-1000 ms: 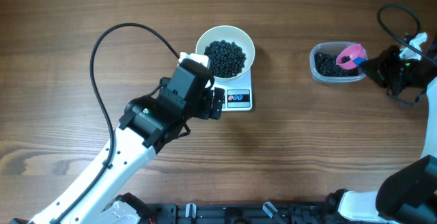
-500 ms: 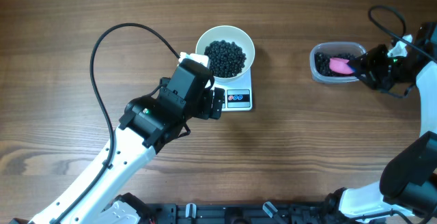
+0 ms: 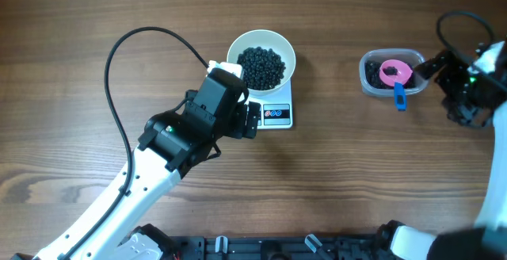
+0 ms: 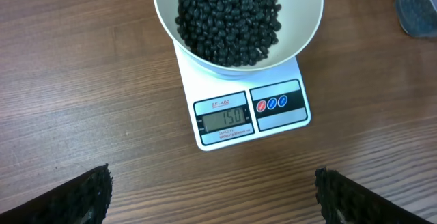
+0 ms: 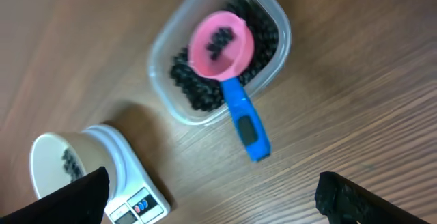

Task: Scoop item into bowl and weigh 150g on scale
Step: 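Open the right gripper, release the cup, and withdraw the arm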

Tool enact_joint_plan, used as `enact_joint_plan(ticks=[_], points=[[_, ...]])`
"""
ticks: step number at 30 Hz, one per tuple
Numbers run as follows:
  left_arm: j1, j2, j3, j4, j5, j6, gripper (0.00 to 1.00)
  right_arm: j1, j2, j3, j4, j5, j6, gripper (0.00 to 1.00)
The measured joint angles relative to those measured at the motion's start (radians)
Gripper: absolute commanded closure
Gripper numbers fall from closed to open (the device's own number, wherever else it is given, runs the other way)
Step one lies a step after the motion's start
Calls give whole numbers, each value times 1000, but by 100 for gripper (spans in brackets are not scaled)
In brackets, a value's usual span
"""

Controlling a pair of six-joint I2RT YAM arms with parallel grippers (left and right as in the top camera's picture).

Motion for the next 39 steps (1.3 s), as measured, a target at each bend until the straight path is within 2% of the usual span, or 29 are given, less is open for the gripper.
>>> enact_joint_plan(ticks=[6,11,21,25,28,30,34,38,39], points=[[0,0,0,-1,0,0,0,0,-398,4,-166,5,-95,0],[0,0,0,-1,0,0,0,0,-613,4,-185,5,-104,0],[0,0,0,0,0,0,0,0,-619,4,-196,5,-101,0],[0,0,0,0,0,0,0,0,-619,-6,-138,5,-127,0],[0,0,0,-1,0,0,0,2,-627,-93,-11,5,-162,0],[0,0,0,0,0,0,0,24,-664,-236,161,9,-222,0],[0,0,0,-1,3,0,0,126,-846,-539,502,23,-301,0],[0,0,0,-1,3,0,0,220,-1036,-836,791,58,-322,0],[0,0,0,0,3,0,0,230,-1073,-890,819,68,-325,0]])
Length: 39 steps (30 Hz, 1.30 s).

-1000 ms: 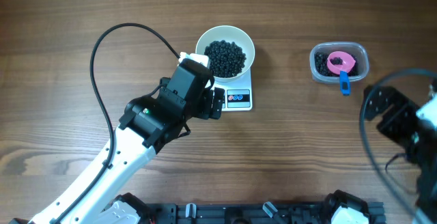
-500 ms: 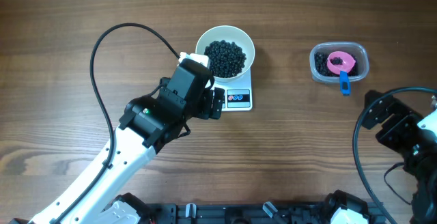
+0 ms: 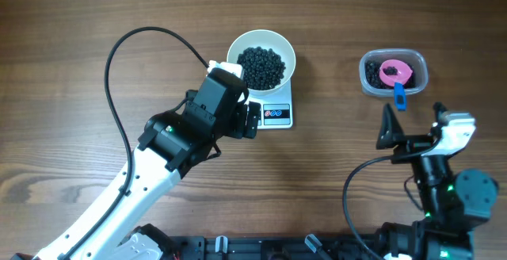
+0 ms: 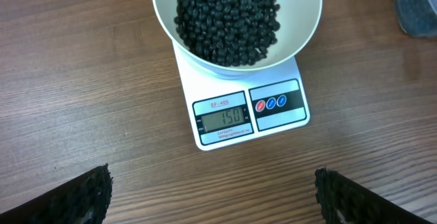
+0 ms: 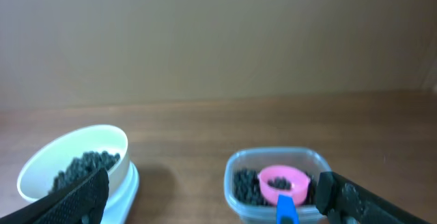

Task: Scoop item into bowl and weigh 150g on scale

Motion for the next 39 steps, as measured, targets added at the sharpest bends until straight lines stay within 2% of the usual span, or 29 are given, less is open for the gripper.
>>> enact_joint_plan(ticks=[4,8,11,12,15,17,21,27,34,39], points=[[0,0,0,0,0,0,0,3,-153,-198,171,15,-4,0],[0,0,0,0,0,0,0,4,-258,-296,223,13,-31,0],[0,0,0,0,0,0,0,55,-292,-326,259,-16,-193,0],[0,0,0,0,0,0,0,96,-293,-327,266,-27,-308,0],[0,0,0,0,0,0,0,102,-296,-380,381,-29,-362,0],[0,0,0,0,0,0,0,102,-297,-427,384,-31,-374,0],[0,0,0,0,0,0,0,102,-297,-437,391,-24,-365,0],[0,0,0,0,0,0,0,129,-297,-437,376,47,-251,0],[0,0,0,0,0,0,0,158,-298,-437,253,169,-74,0],[0,0,0,0,0,0,0,158,-297,-437,248,192,-45,0]])
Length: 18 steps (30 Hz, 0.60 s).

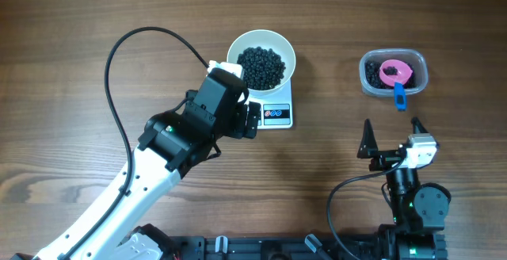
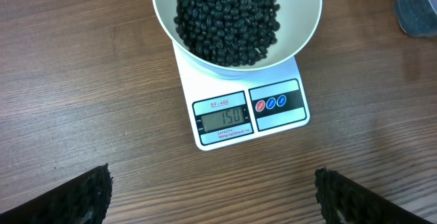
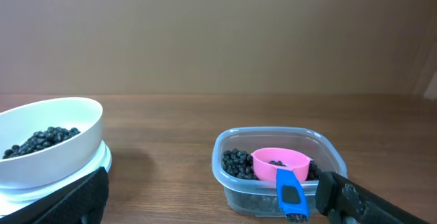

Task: Scoop item into bowl and weigh 150g on scale

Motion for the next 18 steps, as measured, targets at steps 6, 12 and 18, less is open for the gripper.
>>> enact_joint_plan(ticks=[6,12,18], points=[[0,0,0,0,0,0,0,24,0,0,0,4,3,0],[0,0,0,0,0,0,0,24,0,0,0,7,2,0],[0,0,0,0,0,0,0,24,0,0,0,7,-20,0]])
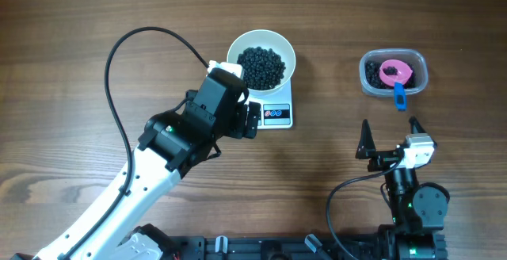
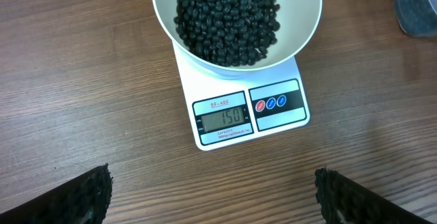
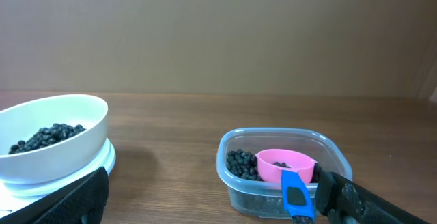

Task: Scoop item into bowl and weigh 150g on scale

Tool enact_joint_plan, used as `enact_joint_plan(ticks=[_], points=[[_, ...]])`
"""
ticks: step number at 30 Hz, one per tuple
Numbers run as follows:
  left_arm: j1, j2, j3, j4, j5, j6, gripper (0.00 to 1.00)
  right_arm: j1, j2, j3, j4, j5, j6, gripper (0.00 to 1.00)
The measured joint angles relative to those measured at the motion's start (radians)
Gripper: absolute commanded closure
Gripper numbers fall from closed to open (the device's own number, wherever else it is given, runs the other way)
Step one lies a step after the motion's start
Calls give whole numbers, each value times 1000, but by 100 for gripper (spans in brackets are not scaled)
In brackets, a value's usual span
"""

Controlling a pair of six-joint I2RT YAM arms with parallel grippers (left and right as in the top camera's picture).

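A white bowl point(image 1: 261, 58) of black beans sits on the white scale point(image 1: 276, 115). The scale's display point(image 2: 222, 118) reads 150. At the right stands a clear container point(image 1: 394, 72) of beans. The pink scoop point(image 1: 394, 73) with its blue handle point(image 3: 297, 193) lies in it. My left gripper point(image 2: 213, 203) hangs open just before the scale, holding nothing; in the overhead view my left gripper point(image 1: 250, 121) is at the scale's left end. My right gripper point(image 1: 390, 137) is open and empty at the front right, facing the container from low over the table.
The left arm's black cable point(image 1: 139, 42) loops over the table to the left of the bowl. The right arm's base point(image 1: 412, 204) stands at the front edge. Bare wood point(image 1: 333, 149) lies between the scale and the right gripper.
My right gripper has shifted very slightly, so bowl and container sit a touch further right in its view. The left arm, bowl, scoop and the 150 reading are unchanged.
At first my right gripper stood open beside the container at the far right, with the scoop lying in the beans. Then it was back toward the front right, and later low and level, facing the container. My left gripper stayed still and the scale kept reading 150.
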Motion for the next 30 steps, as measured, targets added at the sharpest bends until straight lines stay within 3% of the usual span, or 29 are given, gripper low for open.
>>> enact_joint_plan(ticks=[30], points=[[0,0,0,0,0,0,0,0,0,0,0,0,-32,0]])
